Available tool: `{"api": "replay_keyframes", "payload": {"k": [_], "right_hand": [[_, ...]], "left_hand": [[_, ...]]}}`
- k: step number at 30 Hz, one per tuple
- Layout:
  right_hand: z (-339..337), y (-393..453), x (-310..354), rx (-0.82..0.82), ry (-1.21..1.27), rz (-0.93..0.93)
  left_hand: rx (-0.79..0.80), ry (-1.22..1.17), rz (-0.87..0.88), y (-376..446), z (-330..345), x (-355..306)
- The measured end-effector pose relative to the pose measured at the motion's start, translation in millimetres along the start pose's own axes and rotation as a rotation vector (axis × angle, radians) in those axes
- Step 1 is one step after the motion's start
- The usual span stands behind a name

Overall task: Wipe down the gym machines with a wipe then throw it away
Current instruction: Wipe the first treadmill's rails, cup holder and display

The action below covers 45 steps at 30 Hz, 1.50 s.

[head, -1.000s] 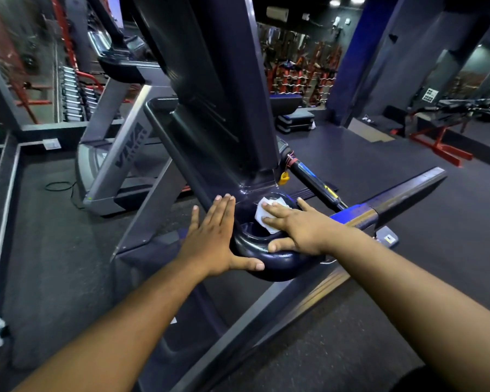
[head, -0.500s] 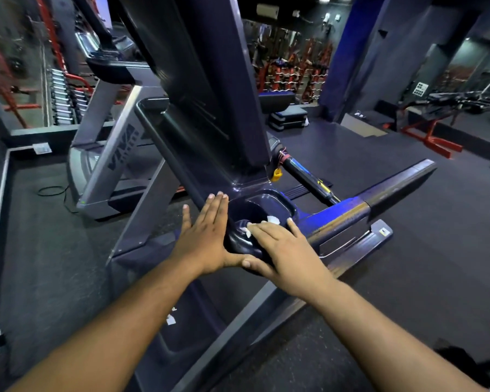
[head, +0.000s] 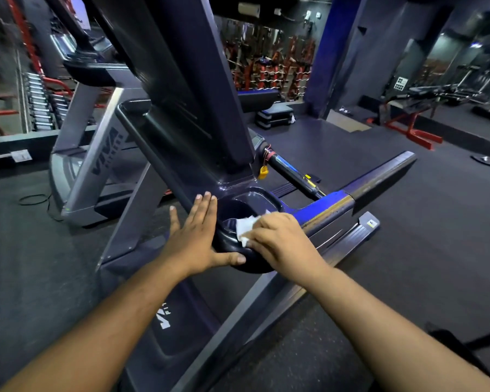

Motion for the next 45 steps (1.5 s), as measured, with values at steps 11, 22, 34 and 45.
{"api": "replay_keyframes", "payload": {"k": [11, 22, 34, 45], "right_hand": [[35.1, -86.7, 4.8, -0.263, -0.087, 0.172], [38.1, -109.0, -56.2, -0.246, 0.112, 0.595], [-25.4, -111.3, -200.7, -0.098, 0.020, 0.550], [-88.5, -130.2, -294.6, -0.565, 0.757, 0.810]], "left_hand": [[-0.090, 0.214, 0.227, 1.6, 1.5, -29.6], [-0.085, 0.372, 0.348, 15.2, 1.7, -73.0], [0.066, 0.325, 0.355, 83.9, -7.5, -170.4], [0.036, -0.190, 0.341, 210.5, 15.8, -311.1]]}}
Point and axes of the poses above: each hand's wrist, its own y-axis towards the middle knuckle, its own z-axis out of the palm, x = y × z, the point moved 2 cm from there along y, towards the middle knuckle, and after that the axes turned 5 degrees about -z, right-handed, at the moved point
